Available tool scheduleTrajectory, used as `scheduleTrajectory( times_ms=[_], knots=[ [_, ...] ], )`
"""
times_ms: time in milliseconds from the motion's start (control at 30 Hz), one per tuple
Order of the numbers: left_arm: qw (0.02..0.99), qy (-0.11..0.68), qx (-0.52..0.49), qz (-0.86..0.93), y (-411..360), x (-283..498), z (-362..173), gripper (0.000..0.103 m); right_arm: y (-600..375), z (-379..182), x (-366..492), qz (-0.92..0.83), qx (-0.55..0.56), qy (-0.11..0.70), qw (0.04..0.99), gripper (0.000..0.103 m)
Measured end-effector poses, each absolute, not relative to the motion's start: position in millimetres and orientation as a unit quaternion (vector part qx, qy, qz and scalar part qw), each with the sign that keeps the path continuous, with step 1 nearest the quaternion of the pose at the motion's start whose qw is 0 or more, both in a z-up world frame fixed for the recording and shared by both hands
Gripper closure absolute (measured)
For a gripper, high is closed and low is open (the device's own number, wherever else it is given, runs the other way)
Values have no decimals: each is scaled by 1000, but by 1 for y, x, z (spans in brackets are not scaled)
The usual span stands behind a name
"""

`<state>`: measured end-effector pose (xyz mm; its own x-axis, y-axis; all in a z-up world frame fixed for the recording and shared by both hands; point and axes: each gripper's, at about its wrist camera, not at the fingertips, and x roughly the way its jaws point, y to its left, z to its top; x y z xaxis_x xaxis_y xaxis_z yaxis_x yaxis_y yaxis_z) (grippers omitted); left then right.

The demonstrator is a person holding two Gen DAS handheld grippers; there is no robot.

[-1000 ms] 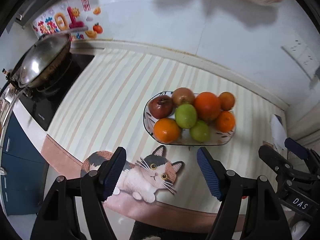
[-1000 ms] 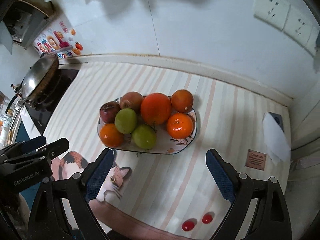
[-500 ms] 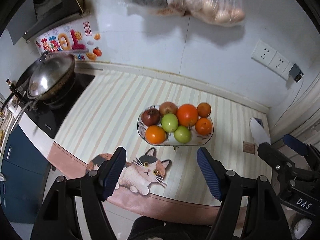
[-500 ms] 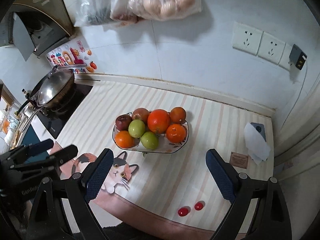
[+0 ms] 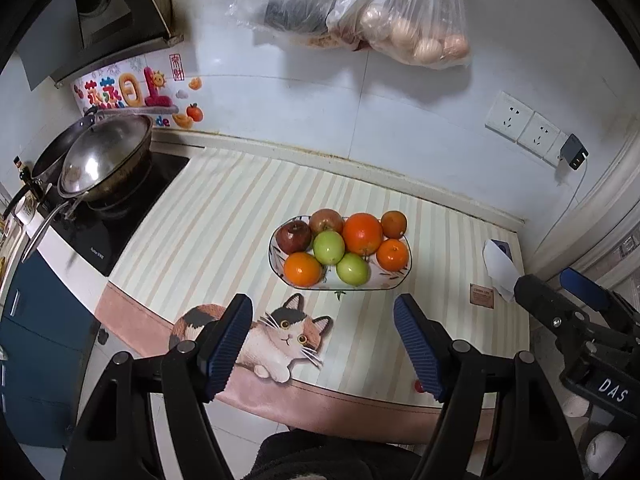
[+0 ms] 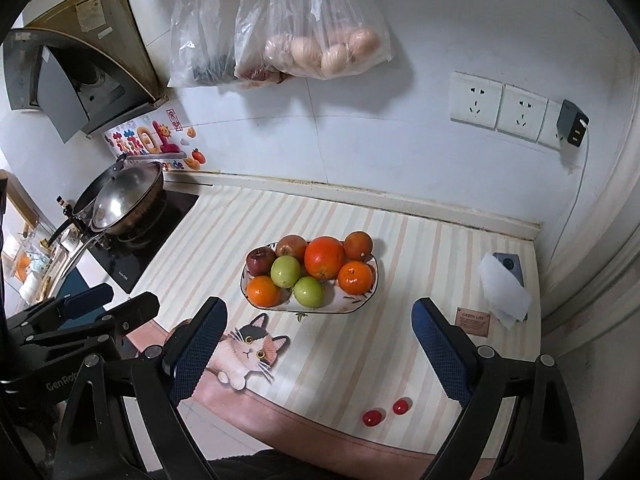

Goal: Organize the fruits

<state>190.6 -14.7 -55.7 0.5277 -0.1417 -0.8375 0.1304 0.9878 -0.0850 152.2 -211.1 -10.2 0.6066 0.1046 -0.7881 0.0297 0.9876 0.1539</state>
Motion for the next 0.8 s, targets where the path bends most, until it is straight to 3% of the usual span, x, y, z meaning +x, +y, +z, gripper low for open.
scheduleTrajectory(
  times_ms=[100, 167, 500, 567, 633, 800],
  knots=[
    [869, 490, -2, -75, -19, 195, -68, 27, -218, -23, 156, 16, 87, 453, 887, 7],
    [865, 497, 5, -73, -23, 199, -77, 14, -225, -36, 160, 12, 94, 466, 880, 7],
    [809, 573, 85, -95, -77, 222, -179, 14, -287, -190, 154, -38, 166, 590, 789, 7],
    [789, 596, 105, -105, -93, 224, -205, 14, -304, -226, 149, -51, 197, 608, 768, 13],
    [768, 618, 123, -110, -108, 225, -232, 14, -317, -257, 144, -61, 226, 620, 749, 33],
    [727, 658, 149, -125, -133, 222, -280, 14, -331, -315, 140, -77, 251, 639, 723, 50]
  ],
)
